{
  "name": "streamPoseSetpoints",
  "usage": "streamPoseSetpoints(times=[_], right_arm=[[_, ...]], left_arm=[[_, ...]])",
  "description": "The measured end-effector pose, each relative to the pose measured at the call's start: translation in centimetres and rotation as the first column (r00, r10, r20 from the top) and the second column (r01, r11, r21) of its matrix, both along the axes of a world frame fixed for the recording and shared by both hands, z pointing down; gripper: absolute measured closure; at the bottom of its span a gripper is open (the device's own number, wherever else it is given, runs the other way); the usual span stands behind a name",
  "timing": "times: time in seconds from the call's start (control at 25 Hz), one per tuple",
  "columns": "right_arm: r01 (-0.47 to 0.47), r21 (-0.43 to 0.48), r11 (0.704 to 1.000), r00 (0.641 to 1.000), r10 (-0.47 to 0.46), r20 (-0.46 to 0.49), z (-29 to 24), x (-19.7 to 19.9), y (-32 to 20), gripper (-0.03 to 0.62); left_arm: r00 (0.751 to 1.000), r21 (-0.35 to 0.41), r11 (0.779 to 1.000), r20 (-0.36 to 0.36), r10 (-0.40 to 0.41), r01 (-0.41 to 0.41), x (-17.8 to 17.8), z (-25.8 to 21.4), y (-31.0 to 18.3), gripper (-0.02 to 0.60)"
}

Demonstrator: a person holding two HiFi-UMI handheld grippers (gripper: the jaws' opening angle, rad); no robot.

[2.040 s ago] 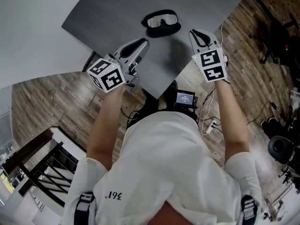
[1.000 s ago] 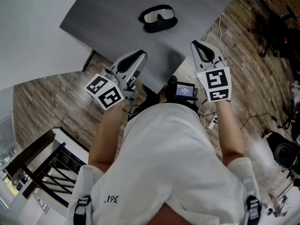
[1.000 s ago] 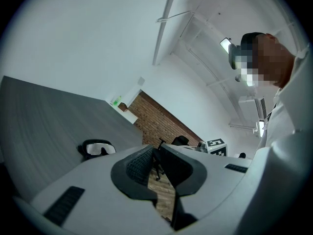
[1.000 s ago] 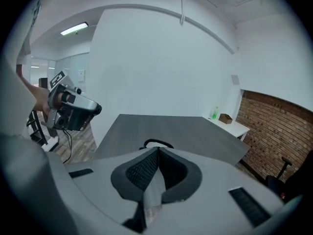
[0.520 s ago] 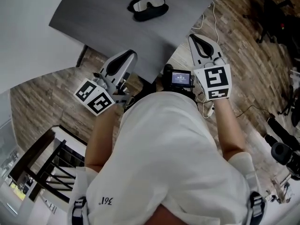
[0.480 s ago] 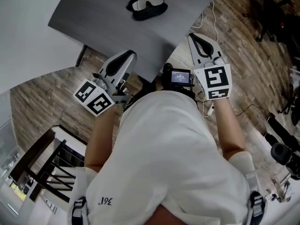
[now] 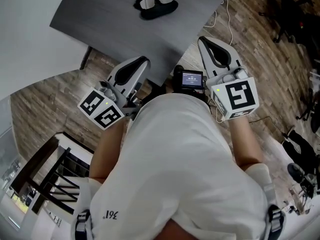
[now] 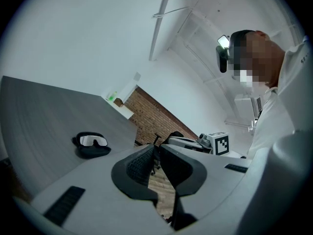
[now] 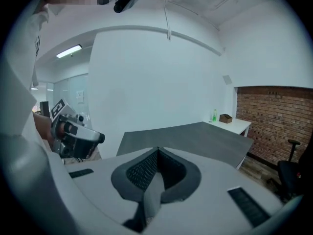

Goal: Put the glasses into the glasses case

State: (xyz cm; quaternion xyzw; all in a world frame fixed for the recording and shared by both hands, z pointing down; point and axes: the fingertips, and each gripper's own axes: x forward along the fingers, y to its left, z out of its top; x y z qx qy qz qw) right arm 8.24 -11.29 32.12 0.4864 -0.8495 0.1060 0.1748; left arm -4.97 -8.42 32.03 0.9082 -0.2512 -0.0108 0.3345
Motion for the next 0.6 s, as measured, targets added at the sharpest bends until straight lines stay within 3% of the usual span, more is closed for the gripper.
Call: streamPoseSetpoints(times=[0.6], right_arm=[[-0.006,0.02,1.0,1.0,0.006,0.016,-1.8,0.7,0.1,0.585]], left_arm=[[1.0,0.05,0.999,0.003,0.003,-0.003,0.1,-1.8,0.2,0.537]])
